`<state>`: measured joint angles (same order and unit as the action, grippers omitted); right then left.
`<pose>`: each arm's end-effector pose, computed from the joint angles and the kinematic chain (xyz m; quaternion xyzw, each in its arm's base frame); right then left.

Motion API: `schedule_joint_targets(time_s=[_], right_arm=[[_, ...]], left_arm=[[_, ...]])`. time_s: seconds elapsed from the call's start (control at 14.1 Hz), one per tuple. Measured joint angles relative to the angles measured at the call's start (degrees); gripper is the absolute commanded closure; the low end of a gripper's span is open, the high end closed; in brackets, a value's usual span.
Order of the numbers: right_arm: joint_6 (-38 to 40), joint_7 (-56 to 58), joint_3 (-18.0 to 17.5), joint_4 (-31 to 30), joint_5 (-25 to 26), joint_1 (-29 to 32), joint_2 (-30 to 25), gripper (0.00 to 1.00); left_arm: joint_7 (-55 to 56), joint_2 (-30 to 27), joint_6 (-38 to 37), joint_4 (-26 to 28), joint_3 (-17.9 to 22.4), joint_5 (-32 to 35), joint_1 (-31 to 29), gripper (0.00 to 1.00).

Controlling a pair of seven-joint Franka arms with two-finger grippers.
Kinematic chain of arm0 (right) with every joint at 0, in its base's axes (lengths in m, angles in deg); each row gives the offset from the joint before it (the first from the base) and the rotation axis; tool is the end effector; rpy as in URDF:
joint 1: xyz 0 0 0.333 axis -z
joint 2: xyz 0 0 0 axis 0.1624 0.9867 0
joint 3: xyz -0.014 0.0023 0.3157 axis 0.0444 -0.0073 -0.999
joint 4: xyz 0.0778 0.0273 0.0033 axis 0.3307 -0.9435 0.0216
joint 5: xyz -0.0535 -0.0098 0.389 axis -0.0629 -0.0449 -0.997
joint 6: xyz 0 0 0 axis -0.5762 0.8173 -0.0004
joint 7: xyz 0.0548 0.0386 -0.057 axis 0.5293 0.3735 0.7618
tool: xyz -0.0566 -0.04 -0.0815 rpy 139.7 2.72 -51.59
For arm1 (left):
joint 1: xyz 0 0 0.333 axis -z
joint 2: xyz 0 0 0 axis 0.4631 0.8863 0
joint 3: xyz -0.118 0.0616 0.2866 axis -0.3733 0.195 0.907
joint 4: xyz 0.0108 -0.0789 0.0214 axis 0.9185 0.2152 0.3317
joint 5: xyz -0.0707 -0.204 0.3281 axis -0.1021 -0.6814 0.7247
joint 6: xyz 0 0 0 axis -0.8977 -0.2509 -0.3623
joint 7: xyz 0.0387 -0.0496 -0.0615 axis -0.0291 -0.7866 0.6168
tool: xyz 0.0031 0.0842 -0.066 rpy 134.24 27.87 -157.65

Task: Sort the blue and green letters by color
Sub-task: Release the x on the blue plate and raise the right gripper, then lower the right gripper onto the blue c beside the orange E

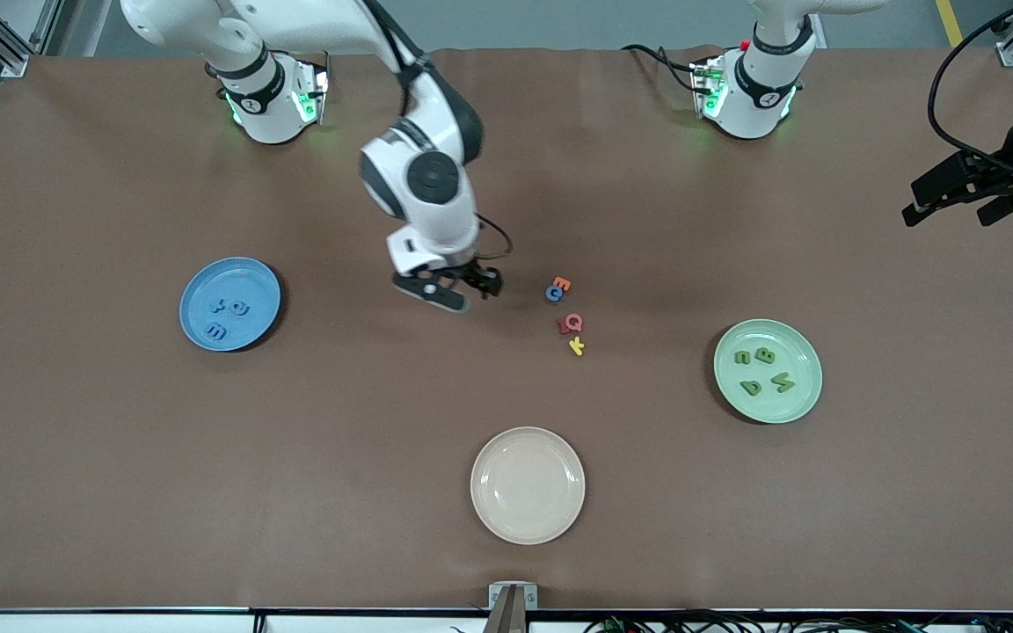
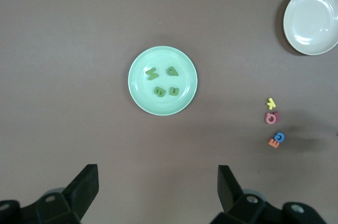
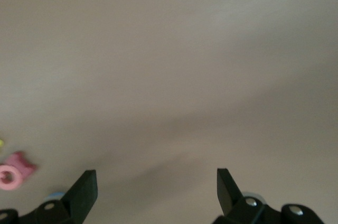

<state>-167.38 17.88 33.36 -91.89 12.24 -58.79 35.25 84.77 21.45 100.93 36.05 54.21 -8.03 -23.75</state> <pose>0.4727 0.4784 0.2589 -0.9767 0.2147 -0.0006 0.0048 0.5377 -0.0236 0.6448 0.9984 0.0190 0.0236 0.0467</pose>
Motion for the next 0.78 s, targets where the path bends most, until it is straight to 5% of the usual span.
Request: schedule_joint_targets(time_s=[0.35,0.78], right_arm=[[0.4,-7.5,0.1,15.9,0.0,-2.8,14.9,0.00],[1.2,-12.4,0.1,21.6,0.0,-5.5,18.9,0.00]], left_arm=[[0.0,2.7,0.2,-3.6,0.0,1.7,0.0,0.01],[0.0,2.8,0.2,-4.1,0.0,1.7,0.0,0.01]])
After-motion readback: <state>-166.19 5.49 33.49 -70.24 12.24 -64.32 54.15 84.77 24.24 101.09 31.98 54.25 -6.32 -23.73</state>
